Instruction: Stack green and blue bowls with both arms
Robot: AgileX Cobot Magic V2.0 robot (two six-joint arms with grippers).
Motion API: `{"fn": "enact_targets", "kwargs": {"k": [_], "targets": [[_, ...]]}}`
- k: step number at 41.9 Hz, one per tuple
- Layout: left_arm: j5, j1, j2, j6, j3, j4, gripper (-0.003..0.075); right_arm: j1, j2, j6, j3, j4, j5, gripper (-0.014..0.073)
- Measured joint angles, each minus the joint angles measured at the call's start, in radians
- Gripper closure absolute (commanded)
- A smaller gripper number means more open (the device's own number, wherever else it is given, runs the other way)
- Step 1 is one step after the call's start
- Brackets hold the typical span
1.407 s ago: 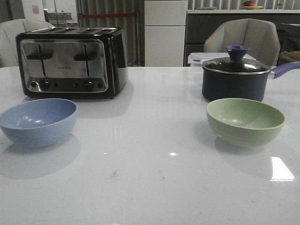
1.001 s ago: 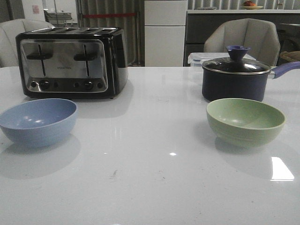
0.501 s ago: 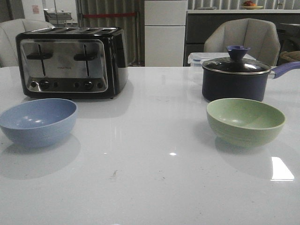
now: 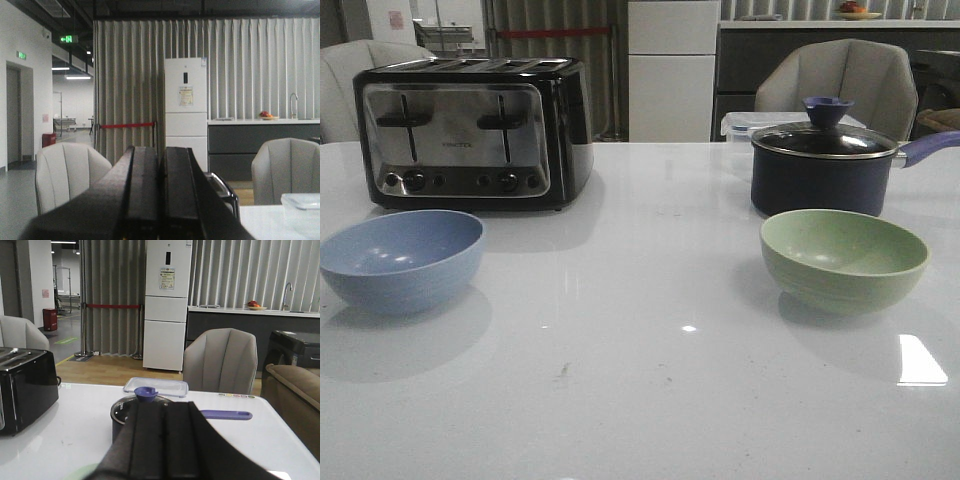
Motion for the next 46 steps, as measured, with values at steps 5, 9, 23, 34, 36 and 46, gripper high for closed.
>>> {"fn": "enact_targets", "kwargs": {"k": [5,9,23,34,36,46], "targets": [[0.117,0.0,0.084,0.0,-0.151,0.0,0.0627,0.0,0.092,0.0,-0.11,0.0,0.055,0.0535],[0.223,0.0,0.171,0.0,-0.244,0.0,0.0627,0.0,0.18,0.0,-0.187,0.0,0.116,0.0535],[0.521,0.0,0.421,0.0,-0.319,0.0,0.0627,0.0,0.466,0.0,-0.232,0.0,0.329,0.0535],[0.624,0.0,0.559,0.0,-0.319,0.0,0.0627,0.0,0.653,0.0,-0.232,0.0,0.405,0.0535],[0.624,0.0,0.581,0.0,-0.319,0.0,0.0627,0.0,0.683,0.0,-0.232,0.0,0.409,0.0531],[0.624,0.0,0.675,0.0,-0.319,-0.001,0.0312,0.0,0.806,0.0,-0.232,0.0,0.409,0.009]]}}
